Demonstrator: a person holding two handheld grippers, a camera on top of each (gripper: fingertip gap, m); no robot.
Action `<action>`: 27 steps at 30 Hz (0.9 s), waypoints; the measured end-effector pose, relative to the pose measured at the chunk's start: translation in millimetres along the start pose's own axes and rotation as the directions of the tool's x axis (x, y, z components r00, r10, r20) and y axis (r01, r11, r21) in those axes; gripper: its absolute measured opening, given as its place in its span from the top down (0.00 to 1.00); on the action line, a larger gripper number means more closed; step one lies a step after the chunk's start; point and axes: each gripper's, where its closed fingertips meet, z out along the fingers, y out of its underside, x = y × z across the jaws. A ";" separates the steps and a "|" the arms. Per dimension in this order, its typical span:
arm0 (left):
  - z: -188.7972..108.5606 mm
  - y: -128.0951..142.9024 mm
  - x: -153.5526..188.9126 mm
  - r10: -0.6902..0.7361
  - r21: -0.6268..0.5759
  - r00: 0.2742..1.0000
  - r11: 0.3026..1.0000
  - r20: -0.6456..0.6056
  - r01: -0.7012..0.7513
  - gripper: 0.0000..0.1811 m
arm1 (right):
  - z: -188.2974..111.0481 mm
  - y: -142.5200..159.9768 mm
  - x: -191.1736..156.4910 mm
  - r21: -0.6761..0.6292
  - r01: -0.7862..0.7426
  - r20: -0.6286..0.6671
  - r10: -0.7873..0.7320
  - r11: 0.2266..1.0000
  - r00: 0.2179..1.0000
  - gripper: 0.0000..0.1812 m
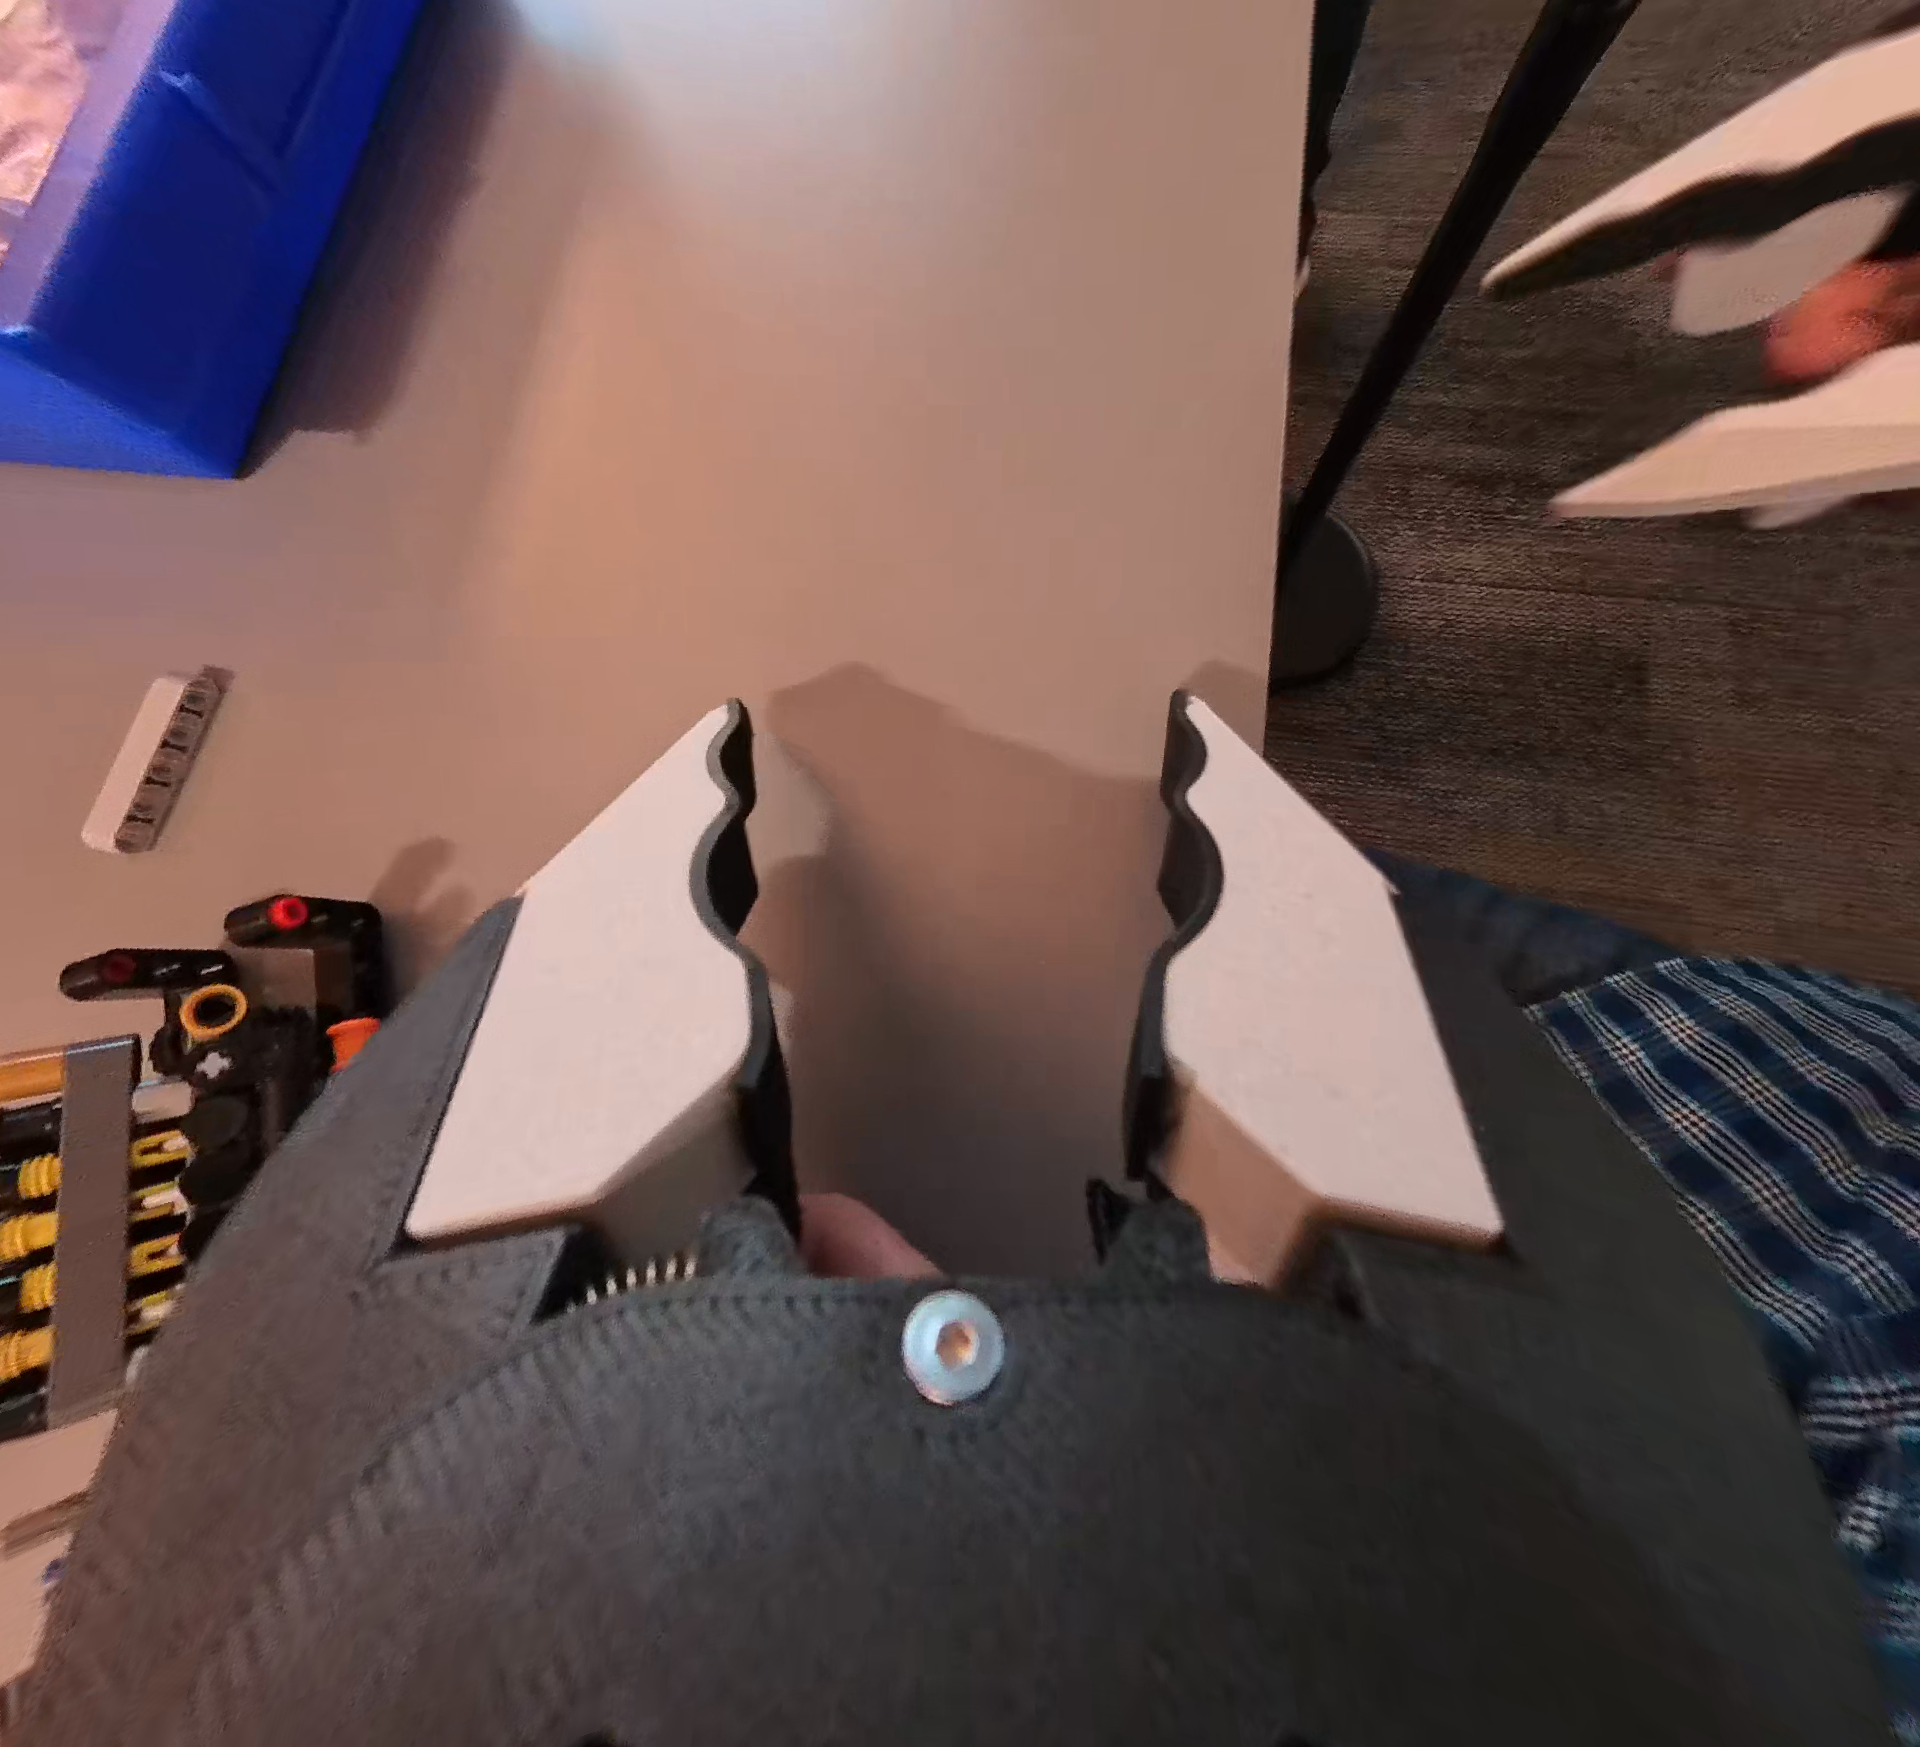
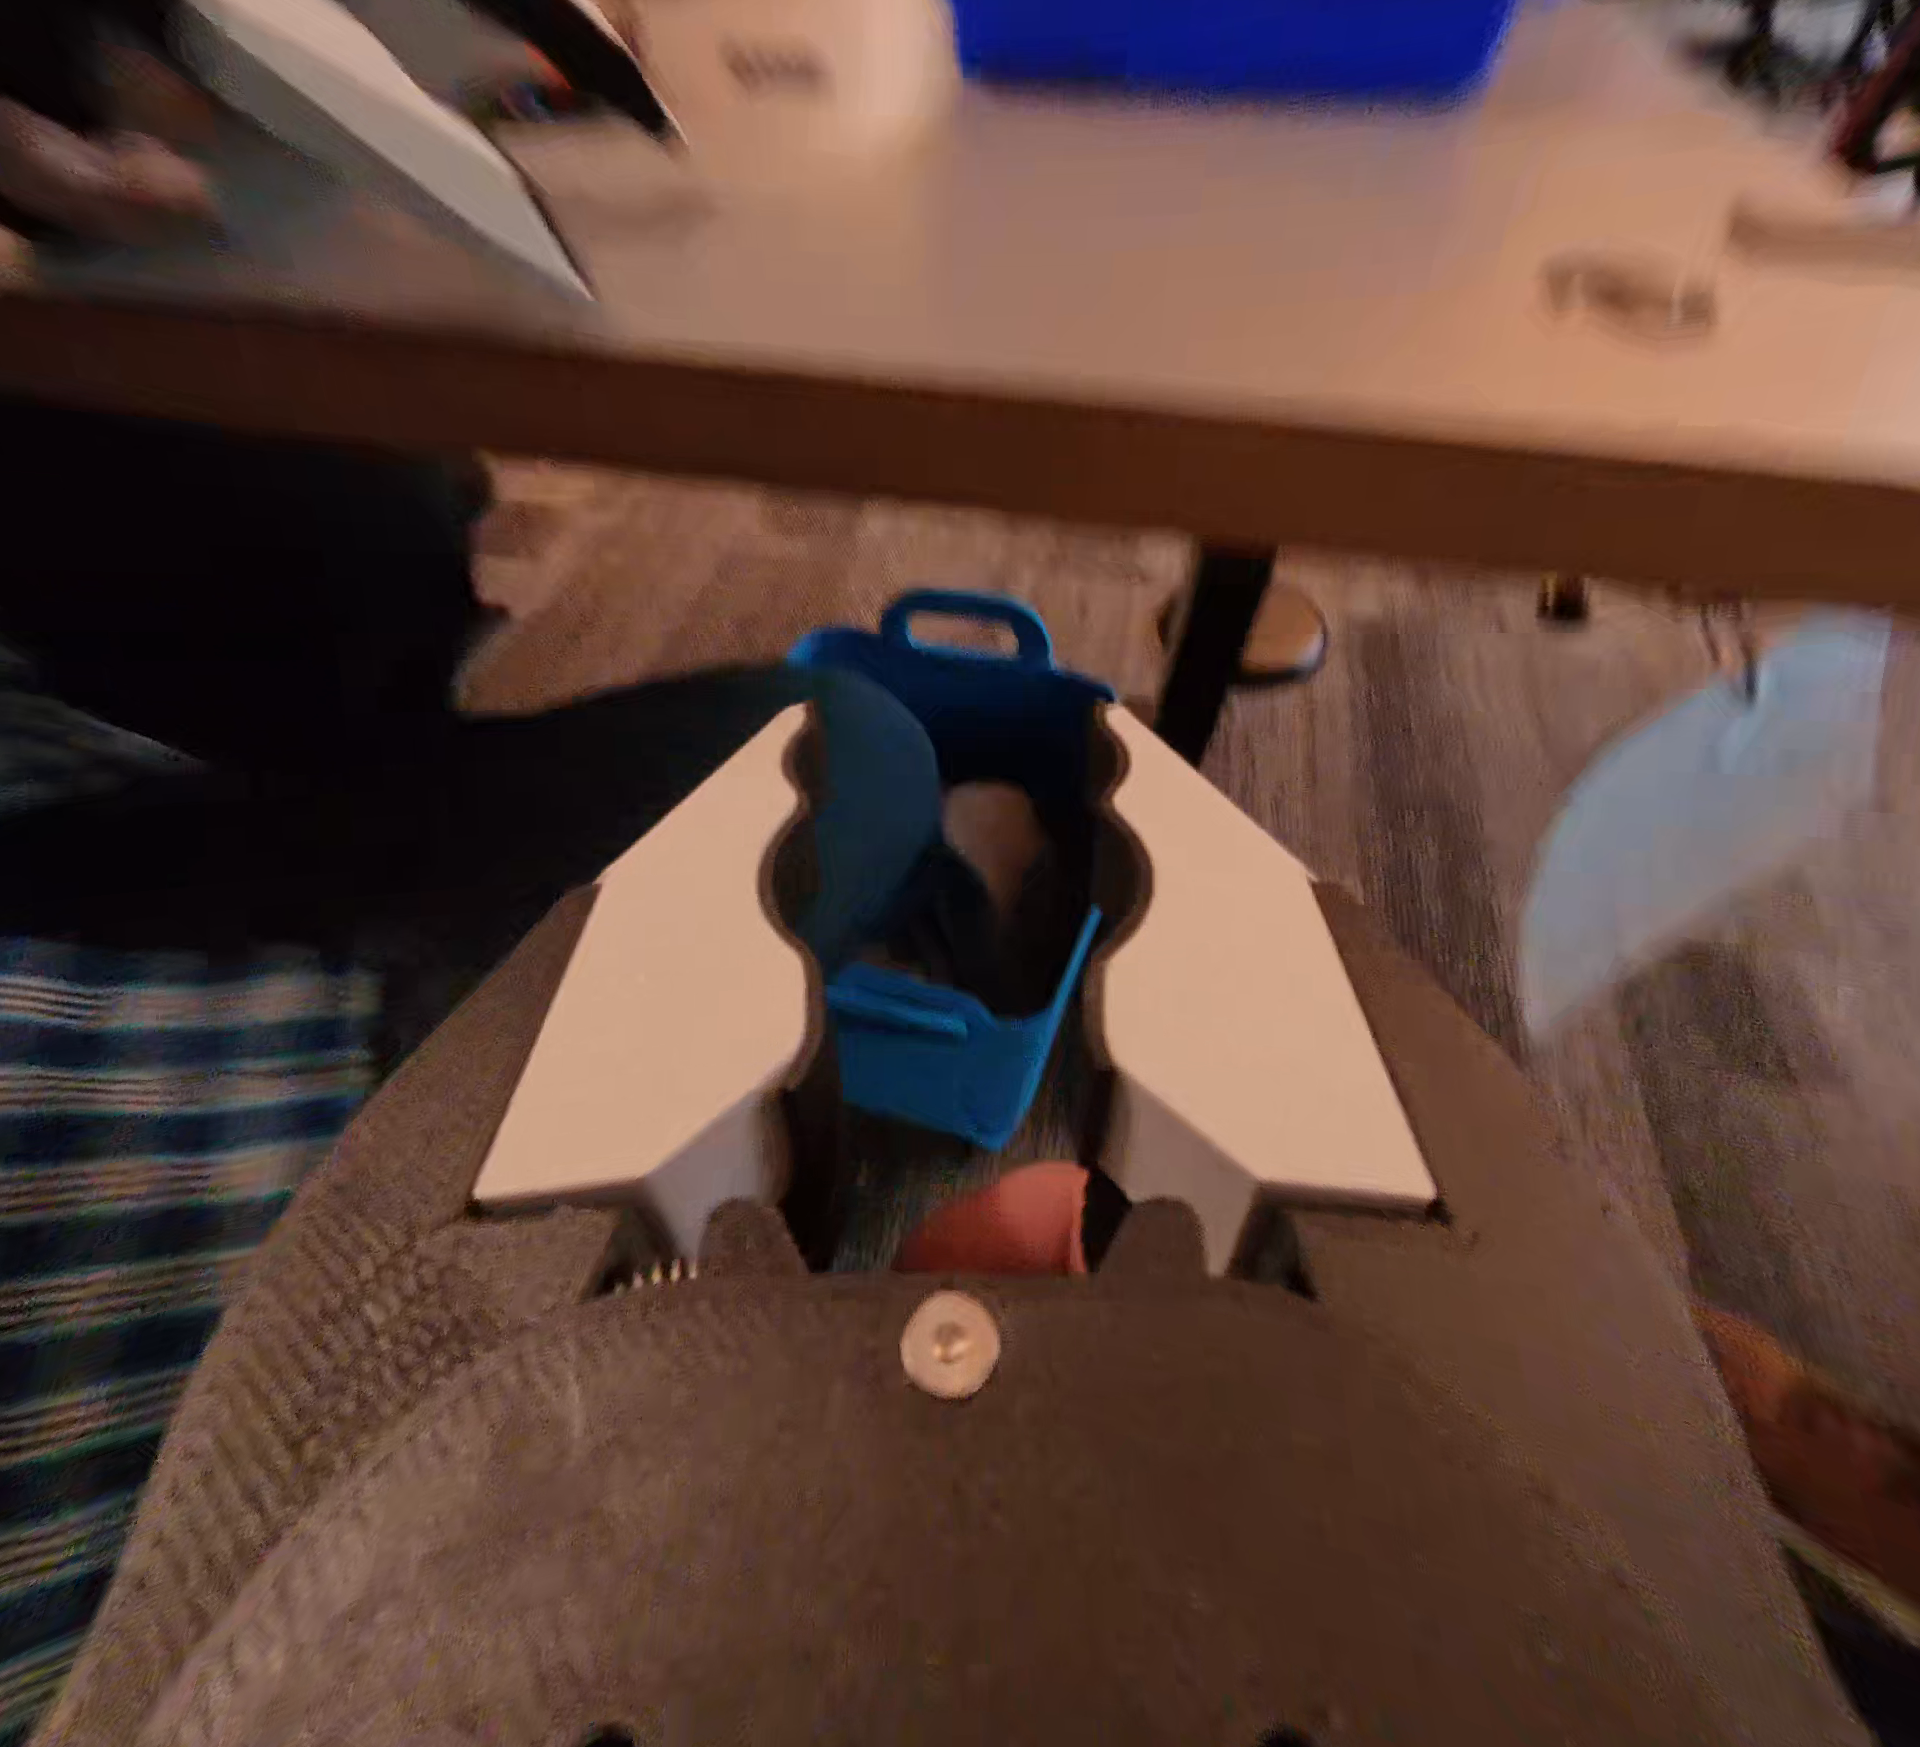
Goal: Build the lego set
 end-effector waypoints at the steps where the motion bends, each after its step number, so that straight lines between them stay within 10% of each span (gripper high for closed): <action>1: -0.4 -0.6 0.9 0.016 0.005 1.000 1.000 0.006 -0.016 0.58 | 6.0 25.6 12.9 -0.041 -0.043 -0.022 0.042 0.998 0.999 0.77; 13: 1.2 -0.3 2.2 -0.122 -0.006 0.981 0.992 -0.148 0.123 0.74 | 162.1 363.7 153.6 -0.263 -0.636 -0.313 0.559 0.726 0.768 0.83; 27: -5.5 -5.8 16.6 -0.293 -0.056 0.844 0.952 -0.449 0.301 0.86 | 289.3 546.6 265.2 -0.221 -0.747 -0.531 0.565 0.628 0.632 0.82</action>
